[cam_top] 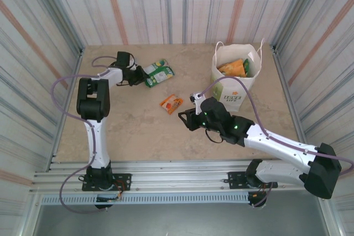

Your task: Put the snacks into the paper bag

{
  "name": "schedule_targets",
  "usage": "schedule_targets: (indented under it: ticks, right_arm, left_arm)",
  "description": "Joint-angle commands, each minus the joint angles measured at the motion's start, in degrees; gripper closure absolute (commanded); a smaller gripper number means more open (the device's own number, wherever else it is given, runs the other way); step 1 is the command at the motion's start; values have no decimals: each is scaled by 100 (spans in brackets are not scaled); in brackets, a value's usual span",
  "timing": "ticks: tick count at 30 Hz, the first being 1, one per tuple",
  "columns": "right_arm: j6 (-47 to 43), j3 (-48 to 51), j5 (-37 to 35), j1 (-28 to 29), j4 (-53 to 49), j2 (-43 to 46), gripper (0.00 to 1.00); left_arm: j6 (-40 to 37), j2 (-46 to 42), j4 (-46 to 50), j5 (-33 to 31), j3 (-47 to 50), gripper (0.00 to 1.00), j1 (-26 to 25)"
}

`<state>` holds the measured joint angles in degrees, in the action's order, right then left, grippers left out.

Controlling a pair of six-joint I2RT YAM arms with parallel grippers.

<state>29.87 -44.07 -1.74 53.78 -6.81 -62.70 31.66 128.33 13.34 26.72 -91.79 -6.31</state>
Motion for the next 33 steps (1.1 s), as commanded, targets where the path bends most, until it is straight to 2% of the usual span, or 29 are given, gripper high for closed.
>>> schedule_targets:
  ticks: [1, 3, 5, 20, 26, 33]
  right_arm:
    - [-300, -236, -150, 41, -286, 157, 60]
    - [-369, -246, -240, 25, -372, 224, 61]
    - [-400, -218, -259, 3, -368, 308, 60]
    - [-725, -78, -200, -73, -207, 577, 59]
    - [-863, 30, 207, -287, -30, 766, 54]
    - [-1140, 3, 413, -550, -157, 963, 47]
  left_arm:
    - [-70, 153, 153, 50, -120, 82, -72]
    - [-152, 12, 116, 37, -45, 94, -90]
    - [-253, -217, 43, -35, 121, 100, -120]
    - [-2125, -2631, 1078, -211, 1022, 100, -644]
    - [-2806, -3410, 1204, 468, 1227, 100, -826]
    - [-3901, -4063, 1830, 812, 1004, 100, -1280]
